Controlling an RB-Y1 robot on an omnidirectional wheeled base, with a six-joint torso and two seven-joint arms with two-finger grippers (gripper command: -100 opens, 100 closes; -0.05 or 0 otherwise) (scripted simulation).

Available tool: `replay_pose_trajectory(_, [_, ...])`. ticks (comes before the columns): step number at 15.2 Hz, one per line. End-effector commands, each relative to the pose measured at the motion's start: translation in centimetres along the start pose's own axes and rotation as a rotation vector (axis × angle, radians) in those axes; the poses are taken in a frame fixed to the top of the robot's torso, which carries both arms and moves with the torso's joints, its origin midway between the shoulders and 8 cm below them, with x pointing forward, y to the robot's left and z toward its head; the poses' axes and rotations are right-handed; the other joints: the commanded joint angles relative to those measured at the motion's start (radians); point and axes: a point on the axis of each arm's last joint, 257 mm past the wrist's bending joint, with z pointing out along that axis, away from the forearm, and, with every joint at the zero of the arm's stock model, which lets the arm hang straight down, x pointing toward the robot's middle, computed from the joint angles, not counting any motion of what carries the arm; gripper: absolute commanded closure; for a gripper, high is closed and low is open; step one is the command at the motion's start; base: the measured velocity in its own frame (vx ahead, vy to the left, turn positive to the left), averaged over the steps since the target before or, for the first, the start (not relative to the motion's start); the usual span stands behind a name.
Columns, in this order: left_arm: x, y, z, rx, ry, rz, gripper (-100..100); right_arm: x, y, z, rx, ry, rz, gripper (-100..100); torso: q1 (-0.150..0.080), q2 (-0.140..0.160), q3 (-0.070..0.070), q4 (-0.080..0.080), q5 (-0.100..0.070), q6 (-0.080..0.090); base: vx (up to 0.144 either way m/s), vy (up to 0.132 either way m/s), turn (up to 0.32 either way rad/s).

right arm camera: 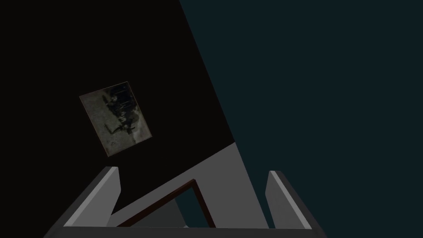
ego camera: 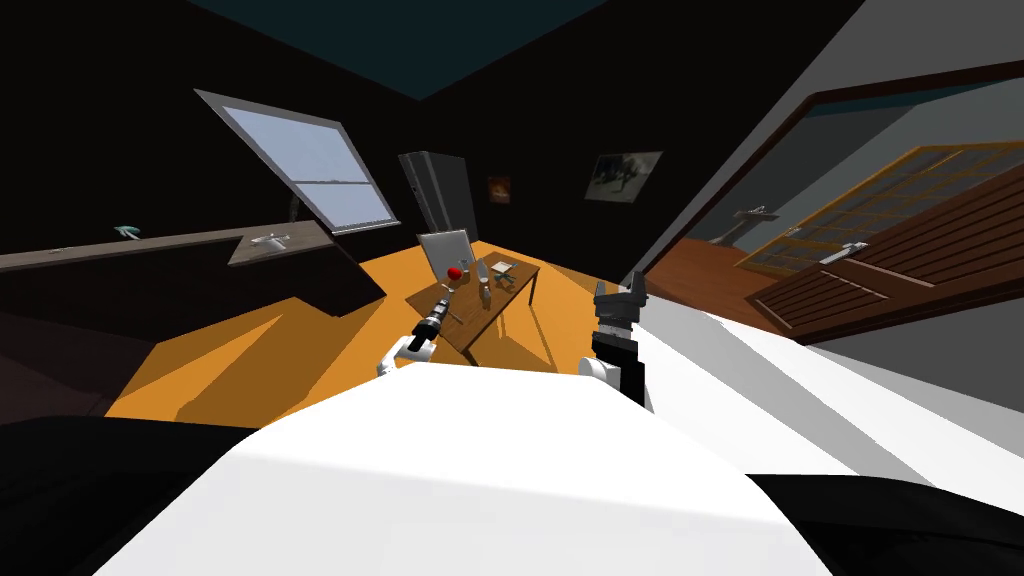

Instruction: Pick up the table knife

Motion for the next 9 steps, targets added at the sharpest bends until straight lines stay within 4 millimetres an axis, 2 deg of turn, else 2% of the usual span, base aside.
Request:
replay_pose_trajectory(1, [0.1, 1.6, -0.1, -0.037, 0.003, 0.01, -100, 0.0, 0.0, 0.0, 0.0, 0.0, 0.0, 0, 0.0, 0.0, 0.0, 0.0, 0.0, 0.0, 0.045, -0.04, -0.009])
replay_pose_trajectory(3, [-0.3, 3.9, 0.1, -0.096, 0.004, 0.04, -100, 0.0, 0.0, 0.0, 0.0, 0.0, 0.0, 0, 0.001, 0.001, 0.001, 0.0, 0.0, 0.0, 0.047, -0.053, -0.057])
replay_pose_trajectory(5, [-0.2, 4.4, 0.0, -0.105, 0.005, 0.04, -100, 0.0, 0.0, 0.0, 0.0, 0.0, 0.0, 0, 0.001, 0.003, 0.001, 0.001, 0.0, 0.0, 0.024, -0.027, -0.004])
replay_pose_trajectory(7, [-0.7, 6.9, 0.1, -0.168, 0.006, 0.07, -100, 0.0, 0.0, 0.0, 0.0, 0.0, 0.0, 0, 0.002, 0.003, 0.002, 0.001, 0.0, 0.0, 0.048, -0.034, -0.051])
replay_pose_trajectory(9, [-1.3, 8.3, 0.3, -0.209, 0.003, 0.1, -100, 0.0, 0.0, 0.0, 0.0, 0.0, 0.0, 0, 0.002, 0.003, 0.001, 0.0, 0.0, 0.0, 0.047, -0.04, -0.05])
